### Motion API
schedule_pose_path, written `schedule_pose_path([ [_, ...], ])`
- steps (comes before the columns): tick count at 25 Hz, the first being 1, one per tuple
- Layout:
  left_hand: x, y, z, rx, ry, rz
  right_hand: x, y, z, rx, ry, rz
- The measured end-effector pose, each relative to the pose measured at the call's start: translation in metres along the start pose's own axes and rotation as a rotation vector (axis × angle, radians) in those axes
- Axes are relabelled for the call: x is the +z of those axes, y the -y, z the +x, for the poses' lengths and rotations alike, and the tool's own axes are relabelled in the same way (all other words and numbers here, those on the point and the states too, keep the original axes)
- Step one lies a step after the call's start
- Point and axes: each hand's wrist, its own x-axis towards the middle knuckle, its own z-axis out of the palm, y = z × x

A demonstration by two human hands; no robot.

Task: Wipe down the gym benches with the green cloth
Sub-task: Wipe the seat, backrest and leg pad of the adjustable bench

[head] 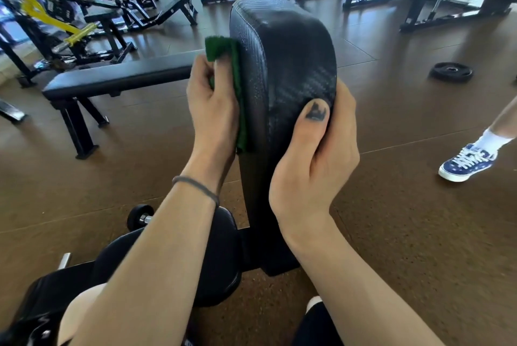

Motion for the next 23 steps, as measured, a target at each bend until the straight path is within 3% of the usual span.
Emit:
schedule_pose_path([
  [4, -0.02, 0.049, -0.026, -0.294, 0.03, 0.1, 0.0, 0.0, -0.002, 0.018, -0.002, 0.002],
  [10, 0.005, -0.016, 0.021, 0.041, 0.01, -0.001, 0.0, -0.001, -0.002, 0.045, 0.01, 0.012],
  [14, -0.01, 0.043, 0.023, -0.233, -0.014, 0.148, -0.001, 0.002, -0.001, 0.047, 0.023, 0.031],
  [16, -0.015, 0.041, -0.008, -0.315, 0.017, 0.117, -0.001, 0.002, -0.001, 0.046, 0.018, 0.023],
  [20, -0.002, -0.028, -0.052, -0.04, 0.02, -0.034, -0.001, -0.002, -0.002, 0.054, 0.006, 0.011],
  [23, -0.003, -0.031, -0.051, 0.073, 0.021, -0.005, -0.001, 0.0, -0.003, 0.075, 0.014, 0.011],
])
